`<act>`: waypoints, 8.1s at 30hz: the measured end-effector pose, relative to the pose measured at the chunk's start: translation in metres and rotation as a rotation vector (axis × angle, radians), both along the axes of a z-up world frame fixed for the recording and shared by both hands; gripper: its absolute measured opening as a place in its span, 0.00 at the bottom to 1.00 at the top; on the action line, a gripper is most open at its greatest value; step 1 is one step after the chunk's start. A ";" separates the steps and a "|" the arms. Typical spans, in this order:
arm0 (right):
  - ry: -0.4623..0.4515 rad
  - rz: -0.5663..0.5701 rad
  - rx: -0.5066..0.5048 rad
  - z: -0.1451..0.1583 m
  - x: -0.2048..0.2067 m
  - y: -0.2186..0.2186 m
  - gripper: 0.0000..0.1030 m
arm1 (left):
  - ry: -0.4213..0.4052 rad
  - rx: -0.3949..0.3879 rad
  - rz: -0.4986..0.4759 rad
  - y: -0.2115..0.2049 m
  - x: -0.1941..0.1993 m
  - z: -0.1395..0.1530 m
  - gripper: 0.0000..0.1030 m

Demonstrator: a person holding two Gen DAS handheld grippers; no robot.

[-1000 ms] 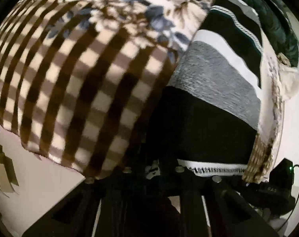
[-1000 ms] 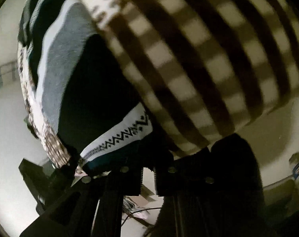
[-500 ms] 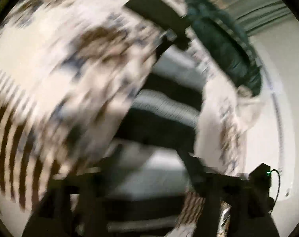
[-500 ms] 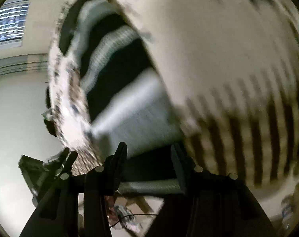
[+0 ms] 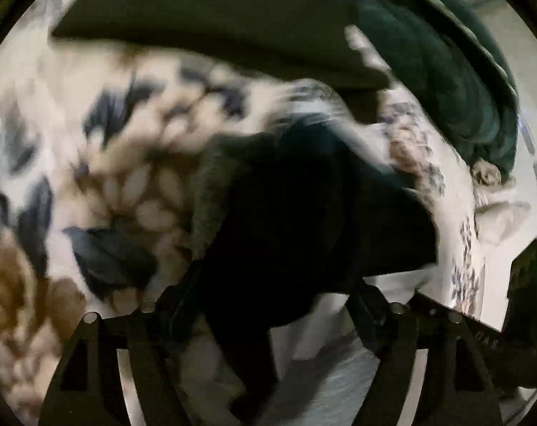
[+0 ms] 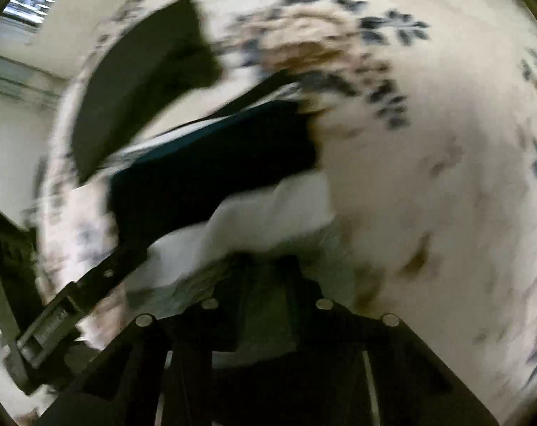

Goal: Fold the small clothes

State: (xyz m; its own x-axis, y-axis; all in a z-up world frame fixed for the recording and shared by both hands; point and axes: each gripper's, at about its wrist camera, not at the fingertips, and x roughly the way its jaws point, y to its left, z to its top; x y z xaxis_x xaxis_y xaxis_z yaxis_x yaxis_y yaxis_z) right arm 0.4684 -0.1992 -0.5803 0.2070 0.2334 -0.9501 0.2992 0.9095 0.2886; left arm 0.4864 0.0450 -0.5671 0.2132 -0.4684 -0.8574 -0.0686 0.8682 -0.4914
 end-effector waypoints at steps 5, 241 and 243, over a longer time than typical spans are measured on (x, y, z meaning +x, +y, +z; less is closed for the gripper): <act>0.044 0.041 0.084 0.011 0.015 -0.010 0.36 | -0.029 -0.083 -0.024 0.022 -0.004 0.030 0.71; -0.145 0.355 0.049 0.050 0.073 0.017 0.04 | -0.209 0.012 0.325 0.119 -0.069 0.049 0.09; -0.148 0.340 0.040 0.047 0.078 0.017 0.04 | -0.172 0.022 0.358 0.130 -0.055 0.034 0.06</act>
State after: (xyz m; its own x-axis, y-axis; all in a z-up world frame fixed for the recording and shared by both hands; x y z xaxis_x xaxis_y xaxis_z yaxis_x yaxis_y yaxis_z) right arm 0.5468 -0.1818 -0.5334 0.2460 0.3487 -0.9044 -0.0658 0.9369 0.3434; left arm 0.4319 0.1753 -0.5333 0.5007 -0.3204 -0.8041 -0.2871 0.8149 -0.5035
